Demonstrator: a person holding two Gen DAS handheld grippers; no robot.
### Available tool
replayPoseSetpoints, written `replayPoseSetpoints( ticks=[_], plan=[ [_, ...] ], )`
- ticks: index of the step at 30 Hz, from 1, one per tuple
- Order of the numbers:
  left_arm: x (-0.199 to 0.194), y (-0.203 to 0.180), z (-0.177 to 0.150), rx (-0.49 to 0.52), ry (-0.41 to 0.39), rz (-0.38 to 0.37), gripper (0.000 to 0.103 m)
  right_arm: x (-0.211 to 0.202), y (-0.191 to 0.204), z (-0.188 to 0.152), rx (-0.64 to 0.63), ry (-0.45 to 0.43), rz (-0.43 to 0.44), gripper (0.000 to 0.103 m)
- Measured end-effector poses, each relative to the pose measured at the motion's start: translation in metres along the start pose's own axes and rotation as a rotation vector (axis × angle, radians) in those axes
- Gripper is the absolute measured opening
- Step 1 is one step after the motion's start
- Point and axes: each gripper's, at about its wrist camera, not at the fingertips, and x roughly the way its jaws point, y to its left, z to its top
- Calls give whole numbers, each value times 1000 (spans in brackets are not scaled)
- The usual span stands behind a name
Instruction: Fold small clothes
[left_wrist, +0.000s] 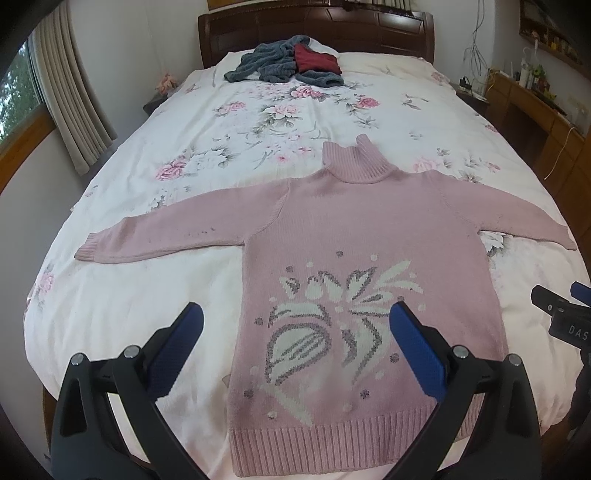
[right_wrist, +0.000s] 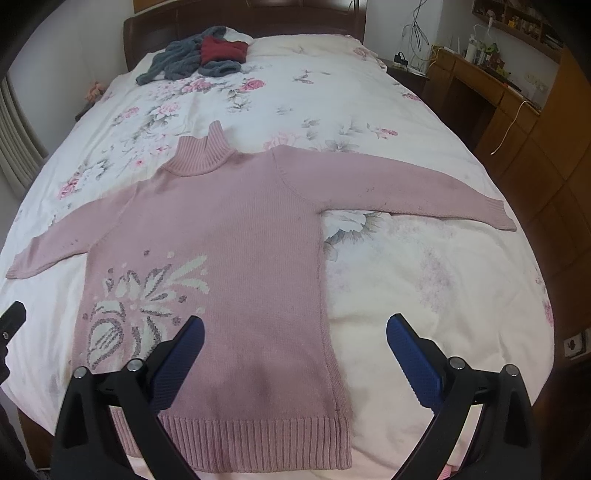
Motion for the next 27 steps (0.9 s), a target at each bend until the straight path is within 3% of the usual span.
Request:
replayPoseSetpoints(
  ticks=[27],
  plan=[
    [3,-2,3,11,3,16,100,6,-5,2,10,-4,-2,99]
  ],
)
